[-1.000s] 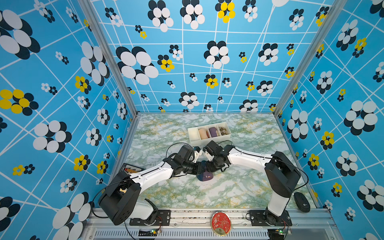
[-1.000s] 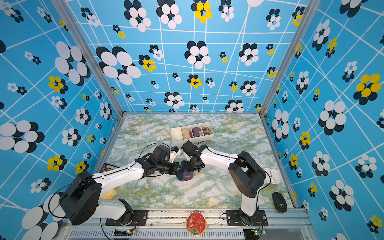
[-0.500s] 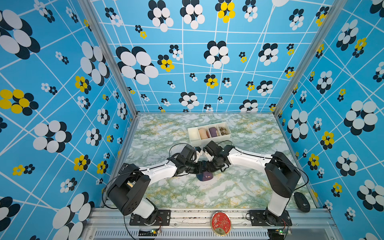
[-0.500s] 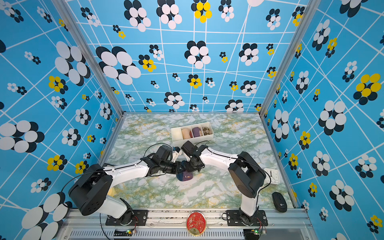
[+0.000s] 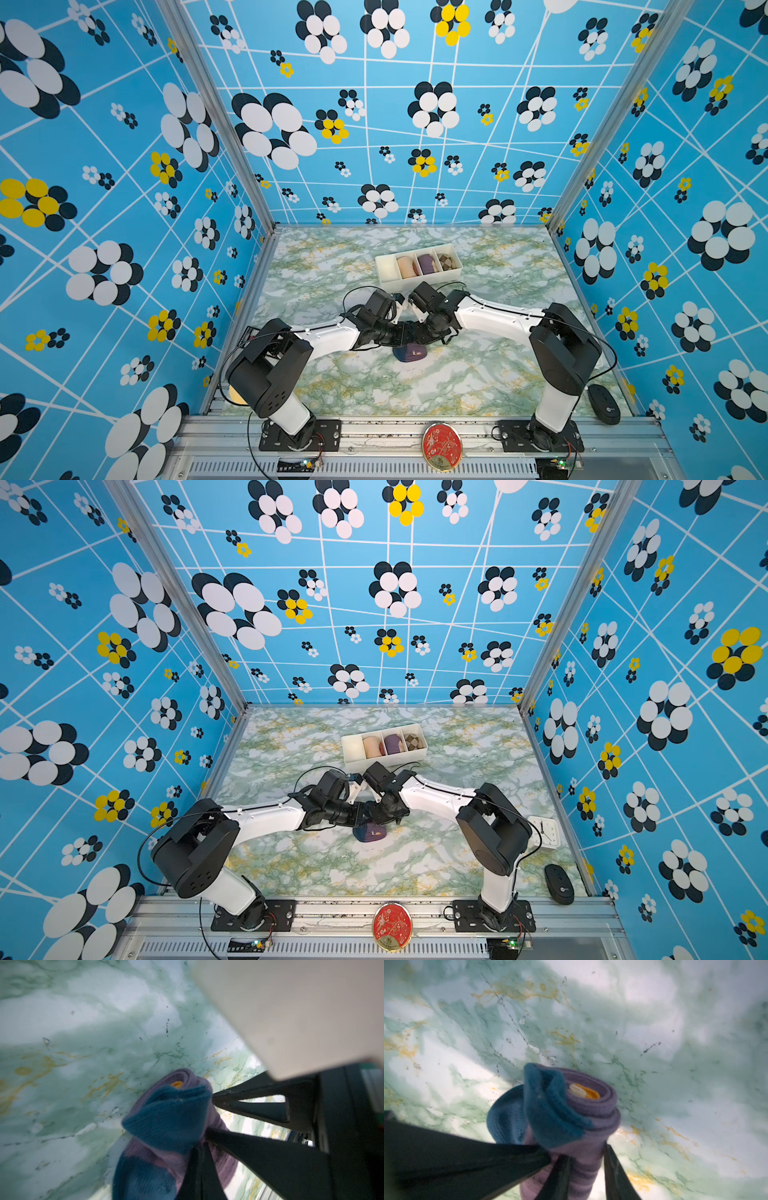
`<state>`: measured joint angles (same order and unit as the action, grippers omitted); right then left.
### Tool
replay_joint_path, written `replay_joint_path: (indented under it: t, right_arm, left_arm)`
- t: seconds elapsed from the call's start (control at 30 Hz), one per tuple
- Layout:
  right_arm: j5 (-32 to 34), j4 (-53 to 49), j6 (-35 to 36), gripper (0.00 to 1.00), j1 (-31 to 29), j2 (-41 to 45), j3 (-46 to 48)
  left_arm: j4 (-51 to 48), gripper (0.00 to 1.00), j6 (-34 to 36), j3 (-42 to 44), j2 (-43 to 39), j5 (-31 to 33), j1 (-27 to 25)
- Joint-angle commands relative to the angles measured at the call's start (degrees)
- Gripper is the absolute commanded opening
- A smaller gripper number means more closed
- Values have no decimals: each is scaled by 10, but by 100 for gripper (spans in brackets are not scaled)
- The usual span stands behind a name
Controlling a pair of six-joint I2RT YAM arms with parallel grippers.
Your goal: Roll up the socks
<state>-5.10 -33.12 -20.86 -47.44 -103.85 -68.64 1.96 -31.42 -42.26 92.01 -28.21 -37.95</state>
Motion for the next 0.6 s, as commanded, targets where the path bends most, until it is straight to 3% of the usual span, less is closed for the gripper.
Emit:
replay_joint_path:
  t: [0.0,0.33,0.57]
  right_arm:
    - [2,21,10,30,-7,19,7]
    - [4,56,-10,34,2,61,37]
    - [-21,87,-8,40,41,95,78]
  left_arm:
    - [-35,2,17,20,35,-1,-12]
    - [-36,1,31,39,73,14,-15]
    - [-9,1,17,27,89,20,-14]
